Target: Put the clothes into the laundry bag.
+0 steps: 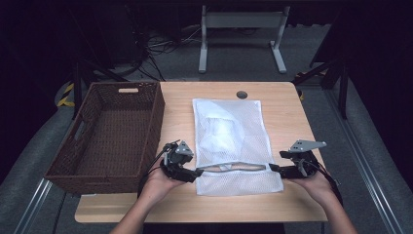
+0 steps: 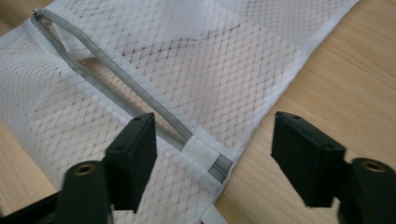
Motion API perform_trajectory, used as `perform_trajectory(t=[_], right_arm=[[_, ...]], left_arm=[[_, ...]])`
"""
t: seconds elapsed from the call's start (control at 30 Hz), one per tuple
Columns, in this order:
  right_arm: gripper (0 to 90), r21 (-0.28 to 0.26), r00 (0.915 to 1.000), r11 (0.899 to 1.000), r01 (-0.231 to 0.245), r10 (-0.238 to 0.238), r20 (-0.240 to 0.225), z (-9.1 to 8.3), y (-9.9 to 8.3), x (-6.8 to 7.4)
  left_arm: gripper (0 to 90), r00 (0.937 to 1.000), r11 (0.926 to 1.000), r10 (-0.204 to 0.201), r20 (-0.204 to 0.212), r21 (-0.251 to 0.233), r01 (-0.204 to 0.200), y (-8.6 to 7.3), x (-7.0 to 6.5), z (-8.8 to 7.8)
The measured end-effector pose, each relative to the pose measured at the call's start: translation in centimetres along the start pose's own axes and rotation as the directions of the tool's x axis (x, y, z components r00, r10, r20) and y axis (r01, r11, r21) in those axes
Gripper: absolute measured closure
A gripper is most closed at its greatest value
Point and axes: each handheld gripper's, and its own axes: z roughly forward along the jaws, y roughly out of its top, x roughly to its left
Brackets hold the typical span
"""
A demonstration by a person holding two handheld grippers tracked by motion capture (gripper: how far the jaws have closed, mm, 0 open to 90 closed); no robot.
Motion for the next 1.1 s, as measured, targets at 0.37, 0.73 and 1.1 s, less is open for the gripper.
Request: perform_trajectory(t=[0.37,0.73,1.1], right_arm=[[9.5,-0.042,0.9986,0.999,-0.002,0.004,0.054,-1.5,-2.1,0.4],[3.6,-0.059,0.9969,0.998,-0.016,0.021,0.076,-2.2,-3.9,0.1],[3.2,-0.066,0.9968,0.998,0.001,0.004,0.08,-2.1,-3.9,0.2]], left_arm=[[6.4,0.999,0.9998,0.02,-0.04,0.0,-0.02,-2.9,-1.9,-0.6],[2.0,0.9999,1.0,-0.003,-0.015,-0.008,0.003,-4.1,-1.6,-0.8],[2.2,0.9997,1.0,0.007,-0.024,0.0,-0.007,-4.0,-1.7,-0.8]])
